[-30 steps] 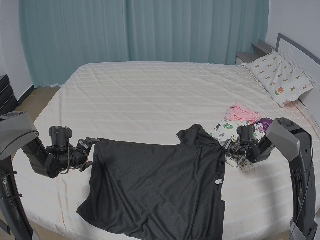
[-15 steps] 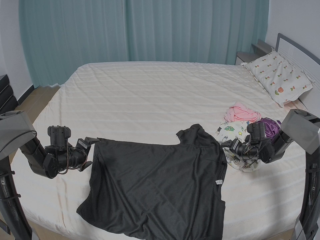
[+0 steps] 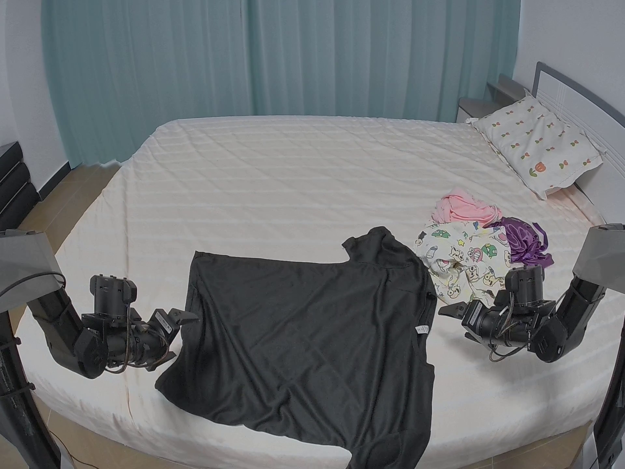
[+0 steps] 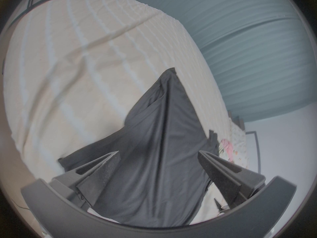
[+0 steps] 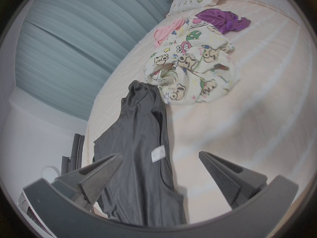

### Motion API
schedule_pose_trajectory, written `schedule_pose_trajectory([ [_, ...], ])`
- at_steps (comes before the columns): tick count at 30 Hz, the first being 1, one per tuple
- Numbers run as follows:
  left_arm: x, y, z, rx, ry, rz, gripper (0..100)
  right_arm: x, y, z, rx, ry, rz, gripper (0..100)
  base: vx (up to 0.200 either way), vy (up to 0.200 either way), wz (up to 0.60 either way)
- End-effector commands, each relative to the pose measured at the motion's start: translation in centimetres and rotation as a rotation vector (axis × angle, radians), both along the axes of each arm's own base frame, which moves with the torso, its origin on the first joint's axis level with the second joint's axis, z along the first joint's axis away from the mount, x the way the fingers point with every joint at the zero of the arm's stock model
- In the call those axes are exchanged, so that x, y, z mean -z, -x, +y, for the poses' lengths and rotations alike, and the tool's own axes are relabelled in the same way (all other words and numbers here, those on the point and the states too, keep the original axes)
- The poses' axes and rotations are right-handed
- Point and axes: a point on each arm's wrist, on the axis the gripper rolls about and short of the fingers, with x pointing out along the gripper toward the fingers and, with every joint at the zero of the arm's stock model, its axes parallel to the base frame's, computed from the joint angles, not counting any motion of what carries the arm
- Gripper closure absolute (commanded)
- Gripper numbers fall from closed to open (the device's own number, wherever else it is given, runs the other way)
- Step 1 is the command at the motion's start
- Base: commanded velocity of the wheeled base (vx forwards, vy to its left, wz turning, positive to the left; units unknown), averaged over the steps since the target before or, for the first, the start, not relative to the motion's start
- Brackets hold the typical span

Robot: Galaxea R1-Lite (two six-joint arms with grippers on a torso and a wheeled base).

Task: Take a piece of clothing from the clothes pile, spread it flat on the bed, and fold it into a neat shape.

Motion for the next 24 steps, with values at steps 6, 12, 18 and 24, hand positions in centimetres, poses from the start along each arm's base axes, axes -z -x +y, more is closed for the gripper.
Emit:
schedule_pose_trajectory([
  [6, 1.6, 1.2, 0.4, -0.019, -0.119, 0.060, 0, 1.3, 3.3, 0.9, -0.007, -0.062, 0.044, 0, 0.000, 0.000, 0.00],
  [12, 3.7, 0.6, 0.7, -0.036, -0.216, 0.108, 0, 1.5, 3.5, 1.4, -0.022, -0.061, 0.041, 0, 0.000, 0.000, 0.00],
  [18, 4.5, -0.1, 1.1, -0.050, -0.276, 0.115, 0, 1.6, 3.6, 1.4, -0.022, -0.060, 0.046, 0, 0.000, 0.000, 0.00],
  [24, 4.6, -0.2, 1.0, -0.035, -0.289, 0.114, 0, 1.6, 3.6, 1.4, -0.022, -0.060, 0.046, 0, 0.000, 0.000, 0.00],
])
